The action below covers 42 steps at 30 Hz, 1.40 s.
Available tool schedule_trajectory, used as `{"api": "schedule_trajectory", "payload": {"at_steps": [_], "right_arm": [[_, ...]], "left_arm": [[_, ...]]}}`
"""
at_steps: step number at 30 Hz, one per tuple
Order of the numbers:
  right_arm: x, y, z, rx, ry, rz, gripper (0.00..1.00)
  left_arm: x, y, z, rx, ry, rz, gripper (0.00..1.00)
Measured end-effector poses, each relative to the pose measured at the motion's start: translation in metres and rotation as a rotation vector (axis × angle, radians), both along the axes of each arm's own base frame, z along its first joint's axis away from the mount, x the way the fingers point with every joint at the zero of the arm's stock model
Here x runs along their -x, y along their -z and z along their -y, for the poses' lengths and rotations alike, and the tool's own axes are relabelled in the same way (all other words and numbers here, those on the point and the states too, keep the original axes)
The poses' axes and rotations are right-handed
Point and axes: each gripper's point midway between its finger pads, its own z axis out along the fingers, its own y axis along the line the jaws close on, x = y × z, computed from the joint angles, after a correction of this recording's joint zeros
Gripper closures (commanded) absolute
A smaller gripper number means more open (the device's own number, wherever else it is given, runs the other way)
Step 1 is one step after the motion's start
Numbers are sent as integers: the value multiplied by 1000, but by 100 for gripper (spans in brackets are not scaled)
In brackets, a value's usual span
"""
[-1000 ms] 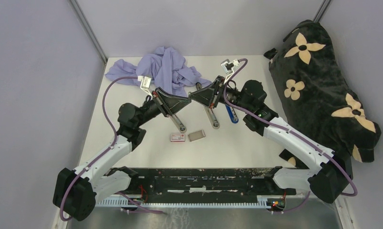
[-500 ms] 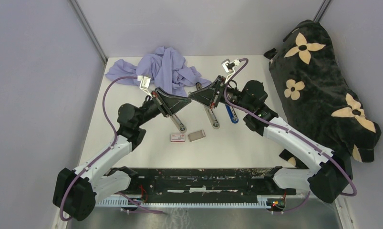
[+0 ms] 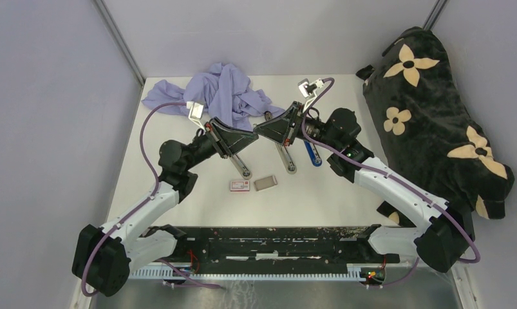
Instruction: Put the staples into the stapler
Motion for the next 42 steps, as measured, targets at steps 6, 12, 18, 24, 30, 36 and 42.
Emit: {"api": "schedule_trajectory", "payload": {"at_steps": [6, 12, 18, 24, 30, 36, 42], "right_arm": [[1, -1, 0, -4, -4, 4, 82], [0, 2, 0, 9, -3, 5, 70], [3, 19, 7, 100, -12, 8, 56], [15, 8, 17, 220, -58, 99, 45], [31, -16, 29, 325, -113, 229, 32], [32, -10, 28, 427, -191, 250, 27], [27, 32, 22, 536, -286, 146, 28]], "left_arm": [[1, -2, 0, 7, 7, 0, 80], [1, 2, 0, -4, 7, -15, 85], [-2, 18, 0, -108, -25, -42, 87], [-1, 18, -4, -279, -51, 7, 87], [14, 20, -8, -455, 9, 104, 86], [24, 38, -8, -602, 82, 155, 86], [34, 64, 0, -714, 164, 163, 87]]}}
